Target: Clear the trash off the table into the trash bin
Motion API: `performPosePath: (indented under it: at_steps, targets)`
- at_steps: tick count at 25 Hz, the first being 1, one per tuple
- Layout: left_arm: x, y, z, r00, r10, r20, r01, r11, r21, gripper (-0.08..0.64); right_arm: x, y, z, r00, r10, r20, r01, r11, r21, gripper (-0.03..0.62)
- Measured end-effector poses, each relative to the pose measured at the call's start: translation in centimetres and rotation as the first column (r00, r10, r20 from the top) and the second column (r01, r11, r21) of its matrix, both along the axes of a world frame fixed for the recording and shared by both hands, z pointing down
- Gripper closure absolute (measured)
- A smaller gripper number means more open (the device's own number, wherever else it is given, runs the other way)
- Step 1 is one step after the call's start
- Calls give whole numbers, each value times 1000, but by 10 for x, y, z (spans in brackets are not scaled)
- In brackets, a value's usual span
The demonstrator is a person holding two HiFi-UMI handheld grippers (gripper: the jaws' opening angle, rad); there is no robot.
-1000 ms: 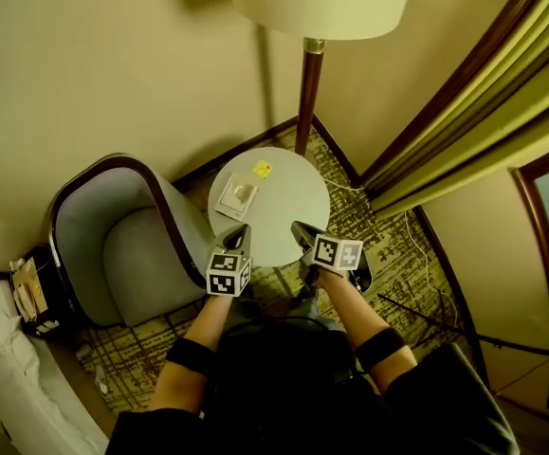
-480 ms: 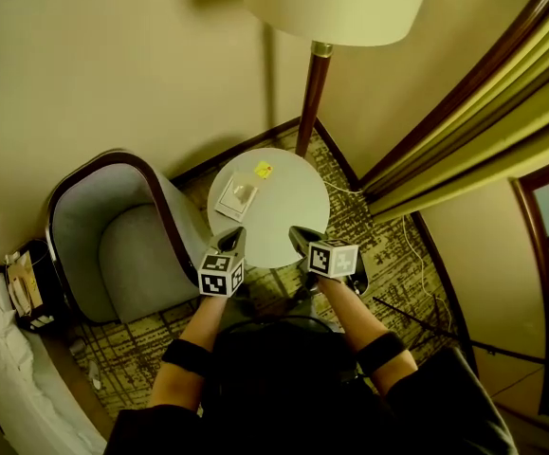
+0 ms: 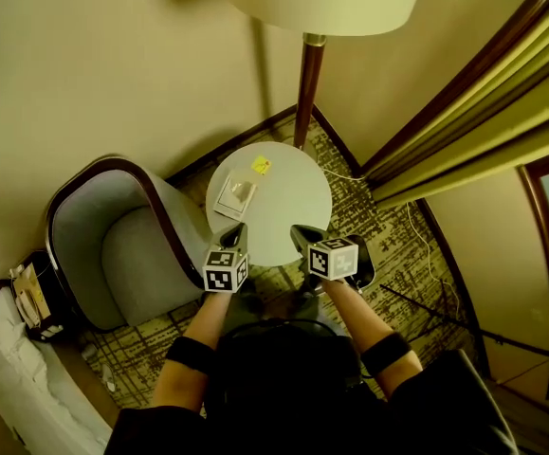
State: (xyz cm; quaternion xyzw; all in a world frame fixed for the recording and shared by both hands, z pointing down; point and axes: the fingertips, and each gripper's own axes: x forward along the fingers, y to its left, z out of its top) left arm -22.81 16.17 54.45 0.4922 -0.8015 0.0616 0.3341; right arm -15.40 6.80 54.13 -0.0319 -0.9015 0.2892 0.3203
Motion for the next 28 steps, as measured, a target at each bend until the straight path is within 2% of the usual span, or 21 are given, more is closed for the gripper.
performPosePath:
  at_steps: [3, 6, 11, 14, 18, 23, 28]
  targets:
    - [-9, -9, 13, 999, 15, -40, -16, 1000, -22, 553, -6, -1, 11, 1000, -22, -18, 23, 999, 39, 592]
    - [-23, -17, 44, 997, 38, -67, -42, 997, -68, 483, -15, -2, 22, 999, -31, -28, 33, 998, 47, 592]
    - [-40, -41, 77, 987, 97, -129, -114, 985, -131, 406, -29, -3, 45, 999, -25, -48, 28, 998, 55, 592]
    - [-52, -57, 101, 976, 140, -169, -168, 971, -168, 341, -39, -6, 60, 998, -13, -60, 16, 999, 48, 592]
    - [-67, -69, 140, 965, 178, -192, -220, 949, -225, 300, -50, -12, 79, 998, -1, -68, 4, 999, 53, 592]
    - [-76, -80, 189, 950, 208, -233, -272, 918, -289, 282, -59, -20, 106, 996, 17, -86, -12, 999, 51, 592]
    - [-98, -81, 234, 959, 200, -201, -264, 891, -369, 282, -59, -19, 135, 995, 21, -102, -17, 999, 42, 592]
